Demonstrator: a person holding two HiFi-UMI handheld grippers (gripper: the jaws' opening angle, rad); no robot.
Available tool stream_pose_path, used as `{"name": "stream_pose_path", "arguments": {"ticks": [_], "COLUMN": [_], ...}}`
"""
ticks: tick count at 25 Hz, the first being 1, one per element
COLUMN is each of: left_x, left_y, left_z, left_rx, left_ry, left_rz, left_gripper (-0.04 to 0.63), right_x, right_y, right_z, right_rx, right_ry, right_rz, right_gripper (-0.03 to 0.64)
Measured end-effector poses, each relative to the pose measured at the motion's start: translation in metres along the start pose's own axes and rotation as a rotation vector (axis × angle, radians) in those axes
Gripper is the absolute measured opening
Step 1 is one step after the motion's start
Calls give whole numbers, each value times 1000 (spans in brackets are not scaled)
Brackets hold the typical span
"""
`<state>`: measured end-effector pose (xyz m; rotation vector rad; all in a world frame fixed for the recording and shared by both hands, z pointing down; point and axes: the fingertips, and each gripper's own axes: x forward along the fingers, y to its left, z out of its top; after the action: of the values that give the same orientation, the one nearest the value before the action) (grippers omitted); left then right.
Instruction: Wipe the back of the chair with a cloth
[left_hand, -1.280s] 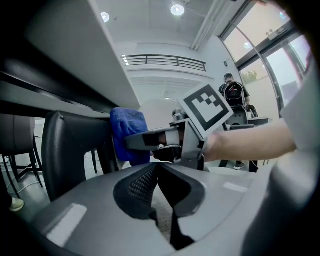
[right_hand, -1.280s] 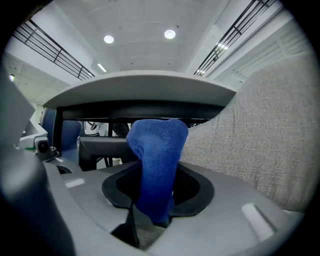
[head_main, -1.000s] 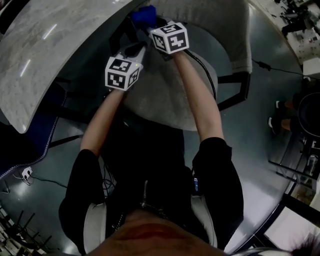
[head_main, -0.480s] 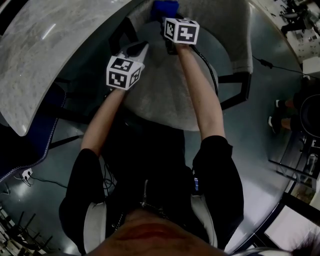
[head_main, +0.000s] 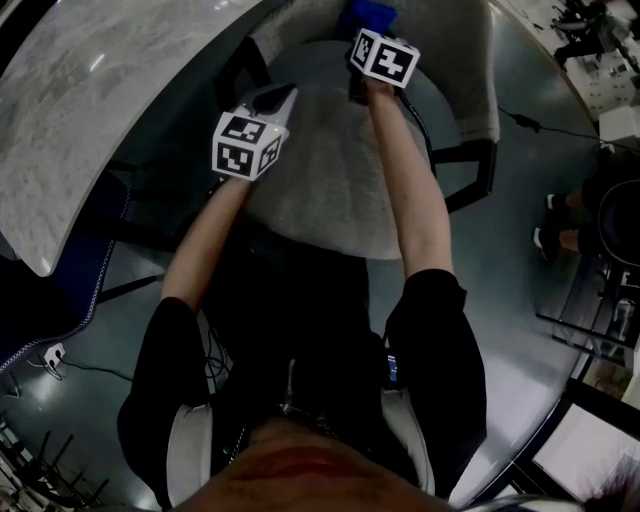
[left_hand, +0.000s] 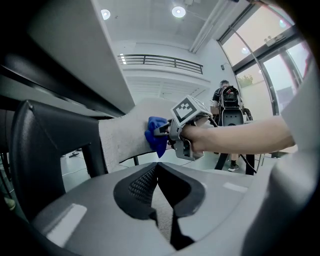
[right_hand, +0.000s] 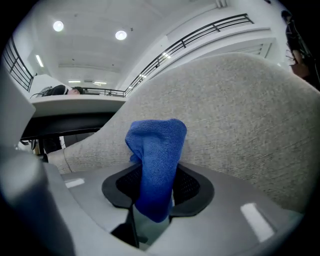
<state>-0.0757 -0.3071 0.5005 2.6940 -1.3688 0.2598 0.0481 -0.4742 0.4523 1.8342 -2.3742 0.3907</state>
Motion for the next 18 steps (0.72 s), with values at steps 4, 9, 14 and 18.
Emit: {"name": "stream_pose_path", "arguments": {"ticks": [4,9,14,18], "left_x": [1,7,11,14], "left_y": [-6,-16,-26,-31], "left_z": [3,3,4,6], "left_rx": [0,10,30,33], "left_ry": [-7,-6,1,1], "left_rz": [-17,-41,-63,-74], "left_gripper": [11,11,11,11], "right_x": [-13,-31,-52,-63], "right_y": [-32,-73,-101,-113], "right_z": [1,-5,-11,-11], "right_rx": [61,105,119,136], "right_ry": [-20,-50,-61,-68], "right_rz": [-112,-256,-365,-401], "right_gripper": [146,147,147,147]}}
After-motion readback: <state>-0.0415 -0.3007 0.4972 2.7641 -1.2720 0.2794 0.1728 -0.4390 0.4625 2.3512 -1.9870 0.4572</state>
